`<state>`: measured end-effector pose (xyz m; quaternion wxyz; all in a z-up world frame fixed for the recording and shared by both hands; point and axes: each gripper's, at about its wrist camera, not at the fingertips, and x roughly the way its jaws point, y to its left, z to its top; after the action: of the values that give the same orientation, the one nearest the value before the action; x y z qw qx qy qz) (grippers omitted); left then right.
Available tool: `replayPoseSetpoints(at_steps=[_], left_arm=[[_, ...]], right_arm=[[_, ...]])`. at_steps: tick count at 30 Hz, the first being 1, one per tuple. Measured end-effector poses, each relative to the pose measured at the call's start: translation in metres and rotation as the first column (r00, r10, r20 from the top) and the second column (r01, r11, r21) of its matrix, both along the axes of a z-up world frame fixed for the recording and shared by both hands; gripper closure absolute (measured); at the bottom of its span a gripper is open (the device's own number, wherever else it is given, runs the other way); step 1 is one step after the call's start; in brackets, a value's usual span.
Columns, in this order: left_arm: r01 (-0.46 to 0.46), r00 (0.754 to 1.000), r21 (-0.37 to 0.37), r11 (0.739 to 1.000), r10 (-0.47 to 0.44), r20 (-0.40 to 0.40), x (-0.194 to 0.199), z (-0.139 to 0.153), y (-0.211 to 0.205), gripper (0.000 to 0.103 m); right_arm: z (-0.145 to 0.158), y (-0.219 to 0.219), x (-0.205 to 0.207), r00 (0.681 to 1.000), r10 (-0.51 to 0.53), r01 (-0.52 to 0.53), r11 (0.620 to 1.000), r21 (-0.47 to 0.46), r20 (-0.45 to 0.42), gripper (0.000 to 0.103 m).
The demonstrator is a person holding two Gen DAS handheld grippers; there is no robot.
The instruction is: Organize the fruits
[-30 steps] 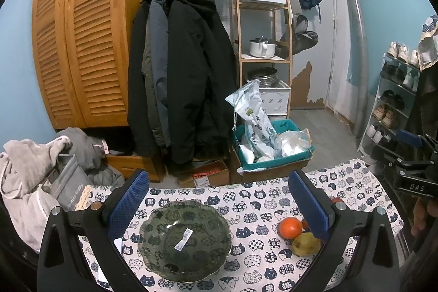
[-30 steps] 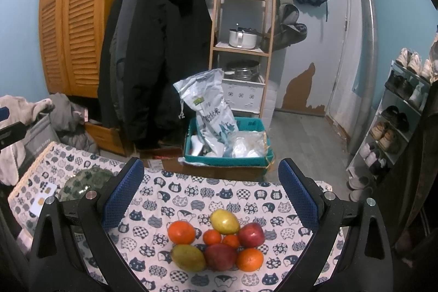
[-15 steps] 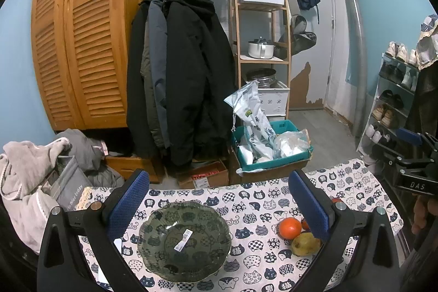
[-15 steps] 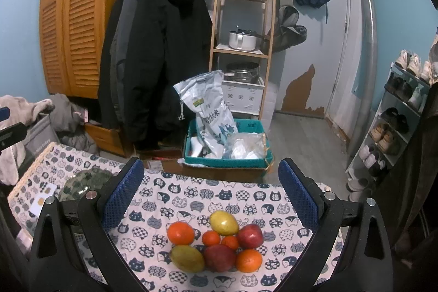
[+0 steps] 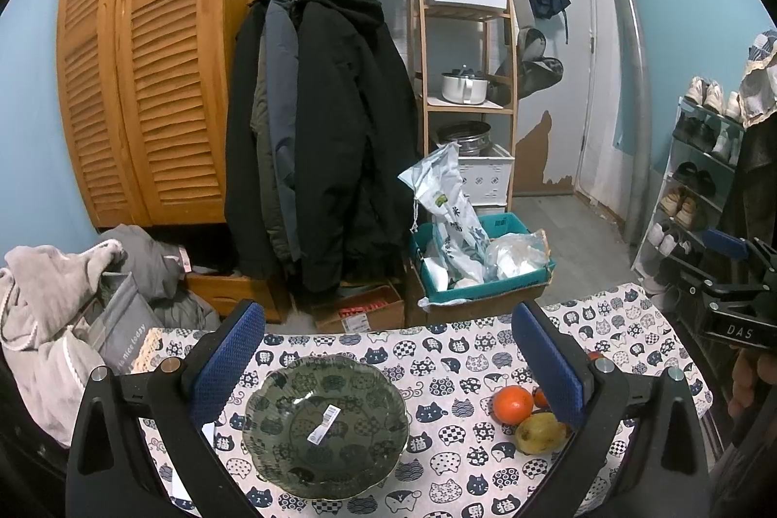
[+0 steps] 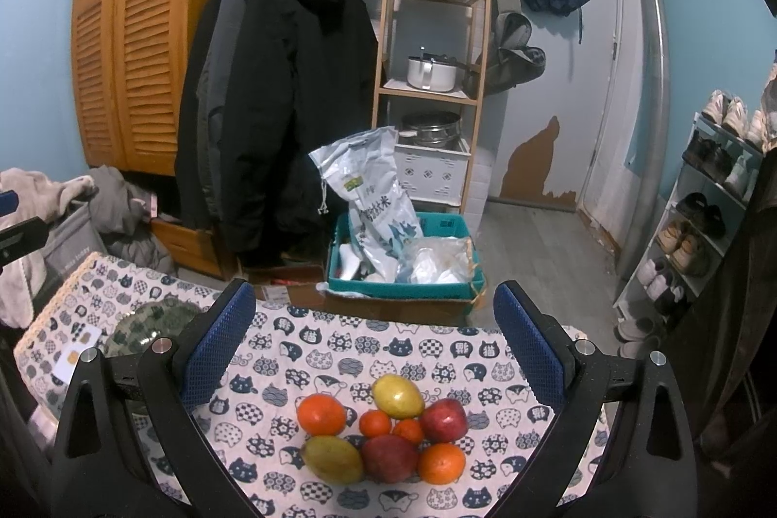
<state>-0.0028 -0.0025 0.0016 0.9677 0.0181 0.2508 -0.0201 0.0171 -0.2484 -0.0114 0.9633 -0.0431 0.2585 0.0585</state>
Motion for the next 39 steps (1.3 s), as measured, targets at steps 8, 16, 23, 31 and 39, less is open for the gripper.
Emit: replayPoseSetpoints(at_steps=[8,16,23,31,39], left_arm=[[-0.004,1.0,0.0,1.0,0.004,0.001,-0.001,0.0009,-0.0014,0.0],[-0.006,1.0,-0.003,1.0,0.006,0.0,-0.0015,0.0006,-0.0008,0.0],[-0.008,1.0,-0.005,1.0,0.008,-0.001,-0.0015,0.0007,-0.0005,0.0],[-0.011,1.0,-0.007,1.0,0.011,-0.003,-0.0019,0.0011,-0.0006,0.0],[-0.019,1.0,-0.011,1.0,0.019,-0.009,-0.0011,-0.0003,0.0019,0.0]], right_arm=[[0.0002,0.0006,-0.0002,1.0,-0.001,0.001,1.0,0.0,0.002,0.006],[0.0009,0.0002,-0.0003,1.0,0.0,0.0,1.0,0.0,0.003,0.006],[0.0007,0.0005,-0.0007,1.0,0.0,0.0,1.0,0.0,0.004,0.006],[-0.0011,0.0006,-0.0017,1.0,-0.002,0.002,1.0,0.0,0.005,0.006],[0.0076,0.0007,0.001,1.0,-0.003,0.003,1.0,-0.001,0.005,0.006]])
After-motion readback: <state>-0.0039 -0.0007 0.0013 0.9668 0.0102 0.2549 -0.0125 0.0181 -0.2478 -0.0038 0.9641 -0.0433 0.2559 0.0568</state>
